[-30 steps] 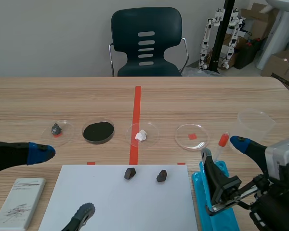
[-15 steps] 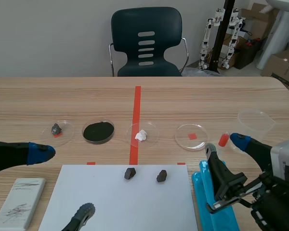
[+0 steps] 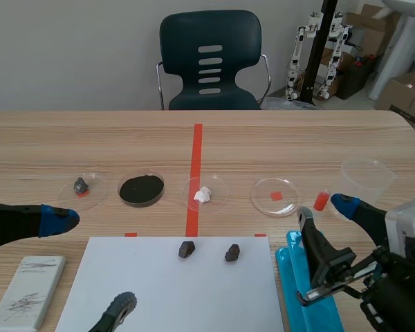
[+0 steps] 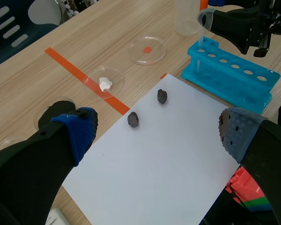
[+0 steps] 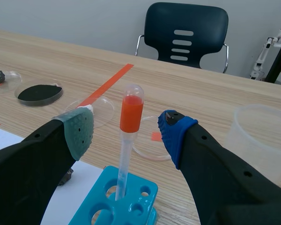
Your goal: Pick up the dropper by the top with the right hand
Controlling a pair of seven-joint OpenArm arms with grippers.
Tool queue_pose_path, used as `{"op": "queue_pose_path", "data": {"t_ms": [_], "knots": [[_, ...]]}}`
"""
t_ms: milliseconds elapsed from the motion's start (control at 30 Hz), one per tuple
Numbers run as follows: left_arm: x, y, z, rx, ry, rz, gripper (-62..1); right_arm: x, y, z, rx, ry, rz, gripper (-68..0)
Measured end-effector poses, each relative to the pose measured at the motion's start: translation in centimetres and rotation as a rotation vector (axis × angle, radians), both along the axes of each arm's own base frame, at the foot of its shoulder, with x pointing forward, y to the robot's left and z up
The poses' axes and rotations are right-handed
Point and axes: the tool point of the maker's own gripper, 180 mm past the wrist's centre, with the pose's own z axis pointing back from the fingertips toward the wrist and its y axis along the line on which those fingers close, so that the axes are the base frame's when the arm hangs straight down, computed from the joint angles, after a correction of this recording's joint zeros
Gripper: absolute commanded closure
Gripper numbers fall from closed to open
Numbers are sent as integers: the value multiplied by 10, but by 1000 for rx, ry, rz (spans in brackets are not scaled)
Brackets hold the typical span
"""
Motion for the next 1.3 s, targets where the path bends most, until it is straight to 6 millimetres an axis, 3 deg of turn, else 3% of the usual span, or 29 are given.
{"op": "queue_pose_path", "data": {"t_ms": [1067, 1167, 1300], "knots": [[0, 0, 0, 0, 0, 0, -542, 1, 2, 1, -12, -7, 10, -153], [0, 0, 0, 0, 0, 0, -542, 1, 2, 1, -12, -7, 10, -158], [0, 0, 0, 0, 0, 0, -542, 1, 2, 0, -14, -7, 12, -229]]}}
